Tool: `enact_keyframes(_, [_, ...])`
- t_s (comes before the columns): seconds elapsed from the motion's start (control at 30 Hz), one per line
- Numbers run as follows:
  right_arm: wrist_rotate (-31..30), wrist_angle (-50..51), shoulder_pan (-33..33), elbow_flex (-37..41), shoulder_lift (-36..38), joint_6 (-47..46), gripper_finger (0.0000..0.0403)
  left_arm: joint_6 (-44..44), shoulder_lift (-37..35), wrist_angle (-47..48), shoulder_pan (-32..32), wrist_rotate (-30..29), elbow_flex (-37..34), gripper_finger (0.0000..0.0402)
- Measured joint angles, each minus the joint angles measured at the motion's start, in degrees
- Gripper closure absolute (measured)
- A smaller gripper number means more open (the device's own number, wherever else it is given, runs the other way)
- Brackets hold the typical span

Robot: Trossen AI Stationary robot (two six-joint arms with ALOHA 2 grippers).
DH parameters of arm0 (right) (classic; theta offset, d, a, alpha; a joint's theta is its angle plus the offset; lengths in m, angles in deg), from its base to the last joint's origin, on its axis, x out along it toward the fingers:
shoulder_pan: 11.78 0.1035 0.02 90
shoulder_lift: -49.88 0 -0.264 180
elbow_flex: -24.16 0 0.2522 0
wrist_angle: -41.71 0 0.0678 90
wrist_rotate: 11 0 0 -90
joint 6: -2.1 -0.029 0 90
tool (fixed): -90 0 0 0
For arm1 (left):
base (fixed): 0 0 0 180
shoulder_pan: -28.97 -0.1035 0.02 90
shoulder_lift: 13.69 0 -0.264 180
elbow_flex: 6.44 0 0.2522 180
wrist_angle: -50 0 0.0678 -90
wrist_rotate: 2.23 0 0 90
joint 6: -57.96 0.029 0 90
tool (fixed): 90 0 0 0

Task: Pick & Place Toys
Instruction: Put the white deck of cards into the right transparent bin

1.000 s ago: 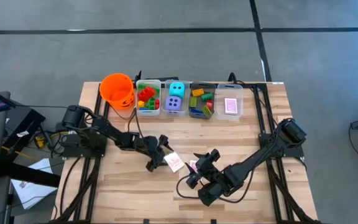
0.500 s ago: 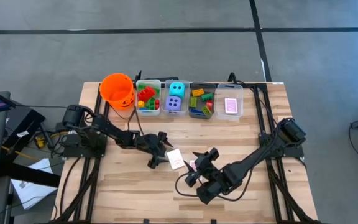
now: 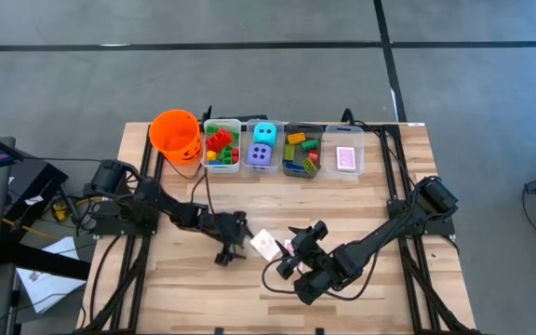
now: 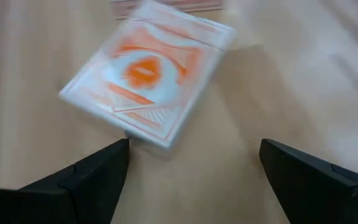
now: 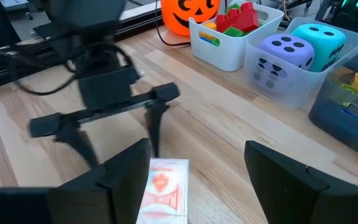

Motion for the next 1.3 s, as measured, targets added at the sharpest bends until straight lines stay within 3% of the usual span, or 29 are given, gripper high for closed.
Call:
enact_keyframes(0.4, [0.0,0.0,0.1,0.0,0.0,0.0,0.0148,-0.2,0.1,-1.4,8.9,2.2,-0.1,0.0050])
enact_keyframes(0.53, [0.0,0.0,0.1,0.0,0.0,0.0,0.0148,0.2,0.1,-0.5,9.1,-1.8,-0.1,0.0050])
enact_keyframes(0.73, [0.2,0.0,0.1,0.0,0.0,0.0,0.0148,-0.1,0.0,-0.1,7.2,-6.4,0.0,0.0049])
enact_keyframes(1.13, [0.2,-0.1,0.1,0.0,0.0,0.9,0.0148,1.4,0.0,-0.3,0.3,-7.4,0.0,0.0046])
enact_keyframes(1.3, [0.2,-0.1,0.1,0.0,0.0,1.1,0.0148,4.9,0.2,-2.4,-1.9,-4.4,-0.2,0.0044])
